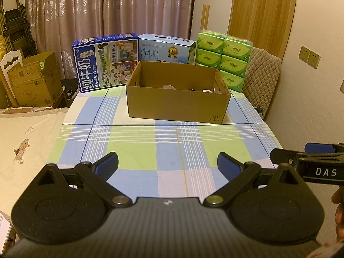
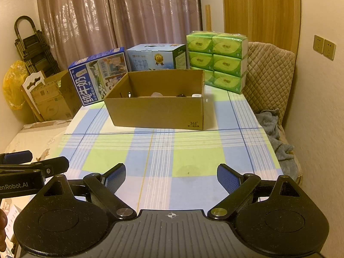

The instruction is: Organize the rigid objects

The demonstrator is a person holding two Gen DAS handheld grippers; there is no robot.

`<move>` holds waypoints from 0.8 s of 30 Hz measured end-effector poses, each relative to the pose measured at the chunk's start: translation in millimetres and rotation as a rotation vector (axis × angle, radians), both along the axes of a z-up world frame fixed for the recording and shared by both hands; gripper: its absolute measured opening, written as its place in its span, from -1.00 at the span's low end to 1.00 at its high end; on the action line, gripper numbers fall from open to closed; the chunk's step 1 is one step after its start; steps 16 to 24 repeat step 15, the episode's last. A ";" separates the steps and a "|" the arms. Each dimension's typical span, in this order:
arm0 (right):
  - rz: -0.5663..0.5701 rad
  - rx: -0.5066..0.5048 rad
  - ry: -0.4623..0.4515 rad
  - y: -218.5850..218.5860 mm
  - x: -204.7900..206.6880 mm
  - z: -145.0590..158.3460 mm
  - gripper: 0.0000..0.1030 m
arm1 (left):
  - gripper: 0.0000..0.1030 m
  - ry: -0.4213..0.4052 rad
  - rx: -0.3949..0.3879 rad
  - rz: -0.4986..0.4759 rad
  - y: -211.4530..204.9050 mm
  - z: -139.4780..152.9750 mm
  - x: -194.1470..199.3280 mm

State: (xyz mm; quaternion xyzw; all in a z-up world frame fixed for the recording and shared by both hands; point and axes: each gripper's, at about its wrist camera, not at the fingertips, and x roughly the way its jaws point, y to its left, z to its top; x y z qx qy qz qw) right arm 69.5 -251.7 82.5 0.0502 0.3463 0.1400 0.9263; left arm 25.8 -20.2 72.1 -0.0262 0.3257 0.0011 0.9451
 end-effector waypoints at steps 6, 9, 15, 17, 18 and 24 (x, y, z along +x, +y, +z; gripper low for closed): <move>0.000 0.001 0.001 -0.6 -0.2 -0.1 0.73 | 0.89 -0.002 -0.002 -0.004 -1.5 -0.5 -1.0; 0.000 0.001 0.001 -0.9 0.1 -0.4 0.73 | 0.89 0.004 -0.007 -0.006 -1.8 -1.5 -0.2; -0.003 0.004 0.002 -2.7 -0.8 -3.1 0.73 | 0.89 0.001 -0.019 -0.013 -1.8 -3.3 -1.3; -0.003 0.004 0.002 -2.7 -0.8 -3.1 0.73 | 0.89 0.001 -0.019 -0.013 -1.8 -3.3 -1.3; -0.003 0.004 0.002 -2.7 -0.8 -3.1 0.73 | 0.89 0.001 -0.019 -0.013 -1.8 -3.3 -1.3; -0.003 0.004 0.002 -2.7 -0.8 -3.1 0.73 | 0.89 0.001 -0.019 -0.013 -1.8 -3.3 -1.3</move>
